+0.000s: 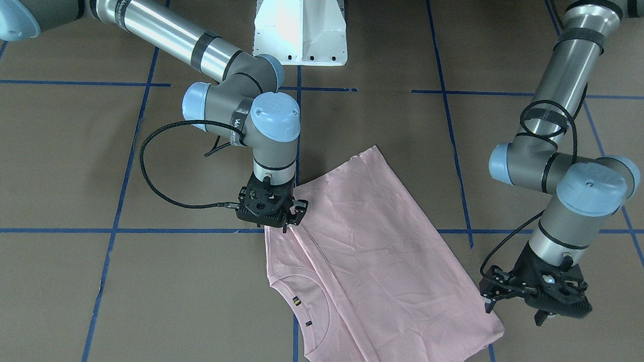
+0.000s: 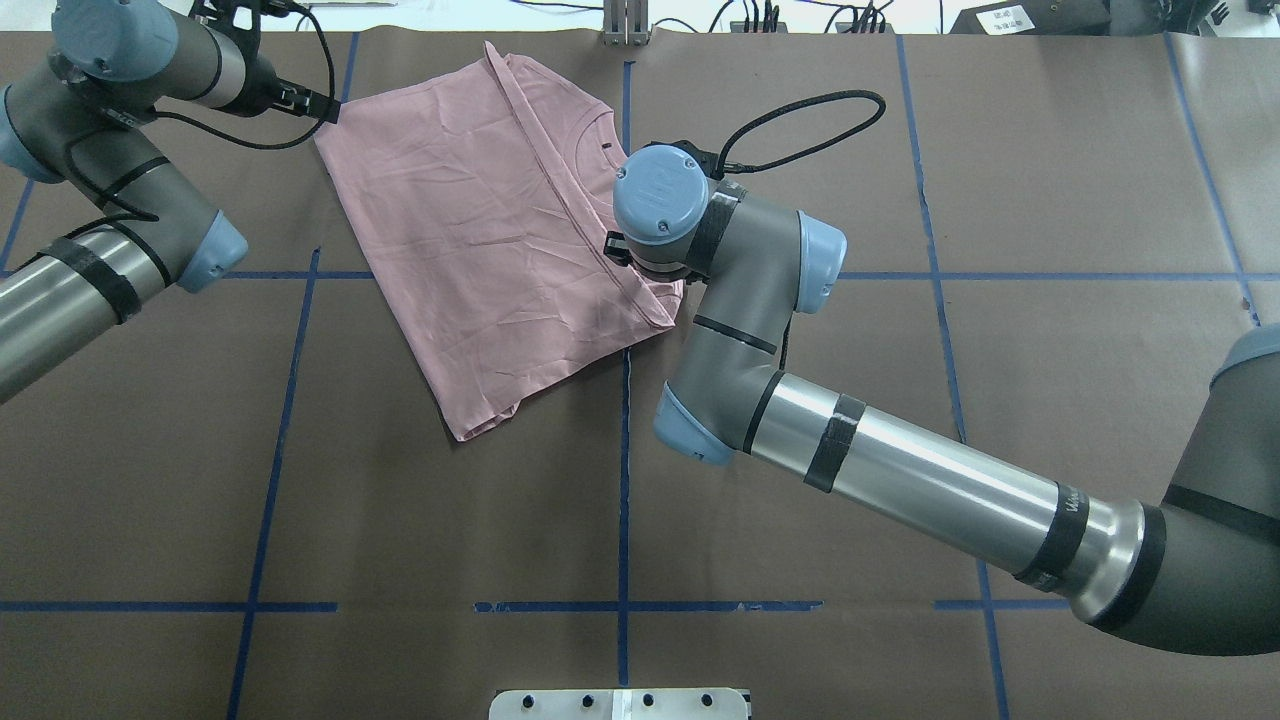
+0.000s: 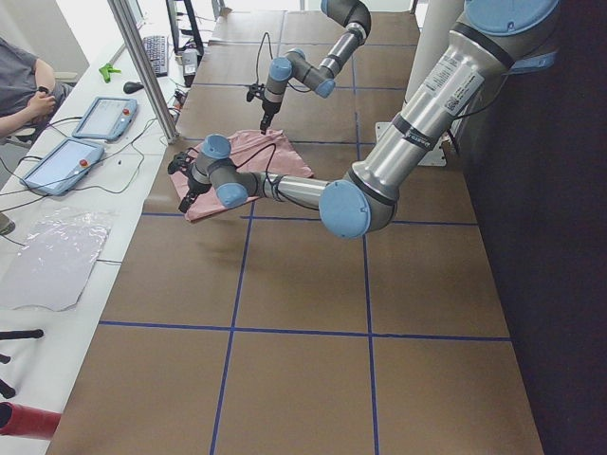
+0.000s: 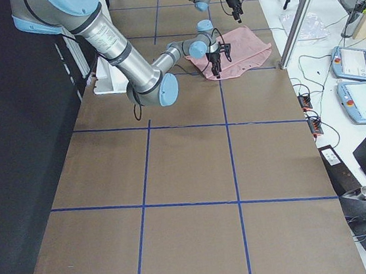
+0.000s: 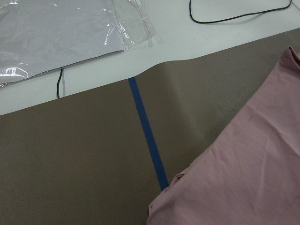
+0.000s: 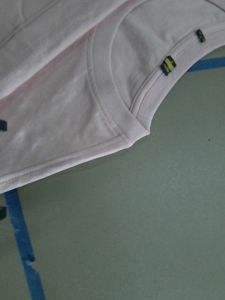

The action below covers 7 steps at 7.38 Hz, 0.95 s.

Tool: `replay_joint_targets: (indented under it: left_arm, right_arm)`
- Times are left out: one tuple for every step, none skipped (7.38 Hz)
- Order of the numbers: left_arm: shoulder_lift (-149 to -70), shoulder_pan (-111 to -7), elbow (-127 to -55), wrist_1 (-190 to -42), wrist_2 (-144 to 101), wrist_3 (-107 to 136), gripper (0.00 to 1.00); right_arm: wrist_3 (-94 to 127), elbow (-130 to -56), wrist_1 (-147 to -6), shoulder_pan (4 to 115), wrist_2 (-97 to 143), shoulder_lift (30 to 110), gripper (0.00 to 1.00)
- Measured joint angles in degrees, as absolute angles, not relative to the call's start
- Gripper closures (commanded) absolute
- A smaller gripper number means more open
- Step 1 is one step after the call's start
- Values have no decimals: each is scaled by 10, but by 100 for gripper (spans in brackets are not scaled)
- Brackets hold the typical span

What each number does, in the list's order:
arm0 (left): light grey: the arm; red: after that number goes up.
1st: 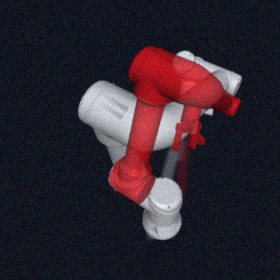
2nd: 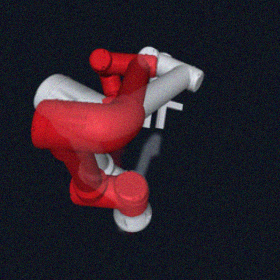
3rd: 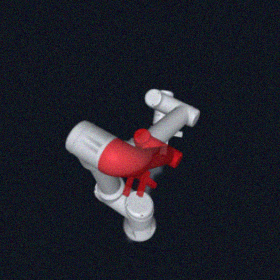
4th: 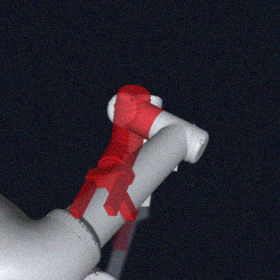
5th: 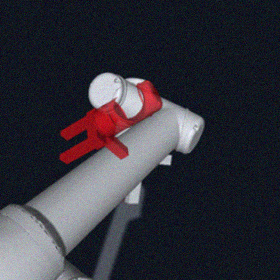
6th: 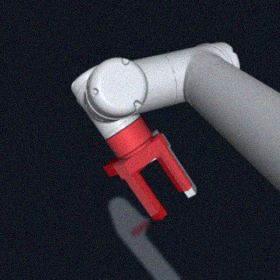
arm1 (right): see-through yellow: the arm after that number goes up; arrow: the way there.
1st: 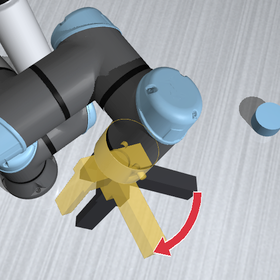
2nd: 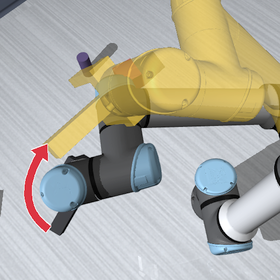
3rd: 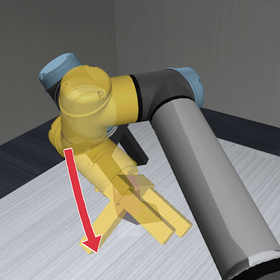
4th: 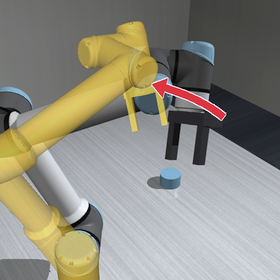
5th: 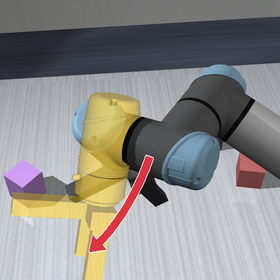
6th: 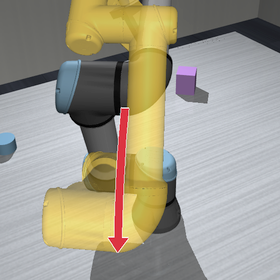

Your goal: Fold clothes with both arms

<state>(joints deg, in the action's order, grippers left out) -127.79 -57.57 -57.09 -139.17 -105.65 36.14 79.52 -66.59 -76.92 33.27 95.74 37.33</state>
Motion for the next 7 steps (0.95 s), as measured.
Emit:
replay_joint_targets:
  left_arm:
    - [-1278,-576,-572,-1392,-1056,362,0]
    - [-1278,-576,-573,-1391,-1056,362,0]
    - [-1278,-576,-574,-1391,-1056,362,0]
    - [-1278,-576,-574,-1391,-1056,362,0]
    - [-1278,-576,-574,-1391,-1057,362,0]
    - [-1278,-576,-574,-1392,-1057,362,0]
    - [-1277,-576,-574,-1392,-1057,362,0]
  right_arm:
    - [796,-666,-768,330,957,375,41]
    - [798,-666,-768,328,957,377,44]
    - [801,-666,-767,326,957,379,76]
    - [804,-666,-767,325,956,380,100]
    - [813,-668,-767,324,956,380,100]
    - [820,-670,-767,323,956,381,100]
    - [824,-675,-768,323,956,383,100]
